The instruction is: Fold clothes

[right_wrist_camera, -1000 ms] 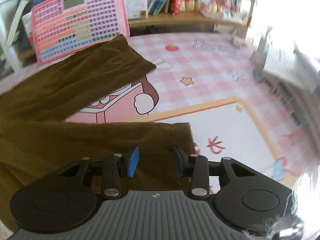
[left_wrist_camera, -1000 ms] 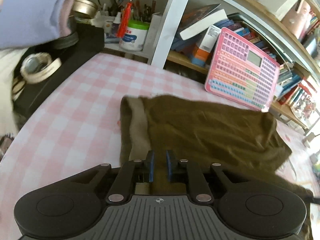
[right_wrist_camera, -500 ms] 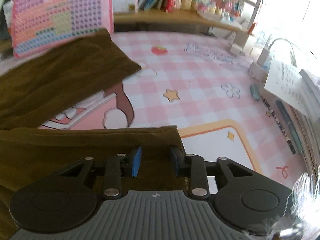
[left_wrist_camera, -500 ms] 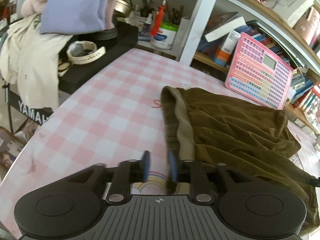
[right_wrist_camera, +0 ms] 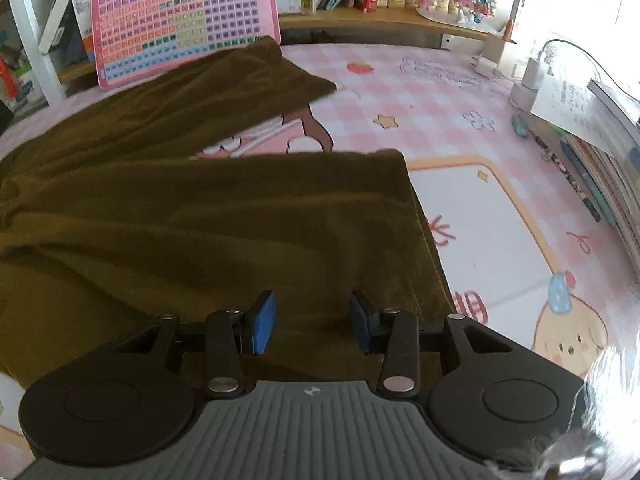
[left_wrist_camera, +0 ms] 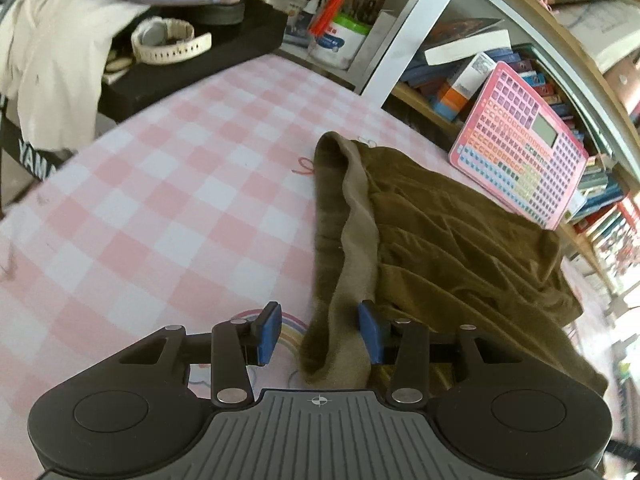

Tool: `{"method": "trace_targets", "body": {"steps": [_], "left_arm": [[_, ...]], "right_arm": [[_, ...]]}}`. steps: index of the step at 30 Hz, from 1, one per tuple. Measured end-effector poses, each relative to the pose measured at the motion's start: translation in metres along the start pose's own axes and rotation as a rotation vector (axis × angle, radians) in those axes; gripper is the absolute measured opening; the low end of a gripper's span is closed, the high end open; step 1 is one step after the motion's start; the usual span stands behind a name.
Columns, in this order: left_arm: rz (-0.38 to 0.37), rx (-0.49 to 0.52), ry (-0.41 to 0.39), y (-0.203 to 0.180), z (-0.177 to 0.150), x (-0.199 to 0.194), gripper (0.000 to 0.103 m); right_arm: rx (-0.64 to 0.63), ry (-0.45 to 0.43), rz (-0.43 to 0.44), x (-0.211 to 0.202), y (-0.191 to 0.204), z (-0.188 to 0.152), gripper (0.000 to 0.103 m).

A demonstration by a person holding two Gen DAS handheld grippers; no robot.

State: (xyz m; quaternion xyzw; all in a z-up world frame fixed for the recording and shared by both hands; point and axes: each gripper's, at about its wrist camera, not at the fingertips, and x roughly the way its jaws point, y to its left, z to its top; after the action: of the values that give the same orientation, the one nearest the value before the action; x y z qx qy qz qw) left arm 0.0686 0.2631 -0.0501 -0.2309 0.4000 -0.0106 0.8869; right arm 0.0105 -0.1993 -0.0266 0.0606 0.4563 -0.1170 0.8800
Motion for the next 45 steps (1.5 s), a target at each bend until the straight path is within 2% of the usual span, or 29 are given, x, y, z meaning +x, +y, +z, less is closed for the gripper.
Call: {"method": "trace_targets", "body": {"steps": [5,6,9,11,16,19,24,28,32,35,37,42,45], "left_arm": [[-0.052,0.017,0.032,-0.006,-0.002,0.006,0.037],[-0.055,0.029,0.04,-0.006,-0.003,0.006,0.027],[-0.085,0.011,0.06,0.002,-0.004,0.005,0.012],[-0.086,-0.017,0.042,0.013,-0.001,-0.001,0.01],[0.014,-0.016,-0.031,0.022,0.01,-0.012,0.008],[-0.001,0.012,-0.036,0.02,0.013,-0.016,0.008],[-0.009,-0.021,-0.046,0.025,0.011,-0.026,0.008],[0.058,-0.048,-0.052,0.026,0.003,-0.034,0.014],[0.085,-0.11,-0.051,0.027,-0.007,-0.046,0.023],[0.061,-0.212,-0.032,0.03,-0.017,-0.048,0.039],[0.048,-0.284,-0.014,0.032,-0.024,-0.047,0.04],[-0.004,-0.488,-0.003,0.036,-0.042,-0.042,0.052],[-0.034,-0.605,-0.02,0.038,-0.046,-0.037,0.053]], "right_arm": [[-0.001,0.007,-0.022,0.0,0.002,-0.008,0.039],[-0.001,0.006,-0.026,0.0,0.003,-0.008,0.039],[-0.003,0.005,-0.032,0.001,0.006,-0.008,0.039],[-0.007,0.007,-0.03,0.002,0.008,-0.007,0.039],[-0.053,0.019,0.028,0.0,0.024,-0.009,0.044],[-0.088,0.01,0.021,-0.001,0.029,-0.01,0.045],[-0.06,-0.003,0.019,0.004,0.013,-0.007,0.051],[-0.058,-0.002,0.031,0.006,0.005,-0.003,0.054],[-0.047,-0.009,0.068,0.002,-0.004,-0.003,0.052],[-0.026,-0.026,0.094,-0.006,-0.012,-0.005,0.053],[-0.016,-0.042,0.099,-0.012,-0.02,-0.007,0.052],[0.014,-0.061,0.088,-0.022,-0.046,-0.016,0.052],[0.028,-0.045,0.087,-0.024,-0.057,-0.025,0.052]]}}
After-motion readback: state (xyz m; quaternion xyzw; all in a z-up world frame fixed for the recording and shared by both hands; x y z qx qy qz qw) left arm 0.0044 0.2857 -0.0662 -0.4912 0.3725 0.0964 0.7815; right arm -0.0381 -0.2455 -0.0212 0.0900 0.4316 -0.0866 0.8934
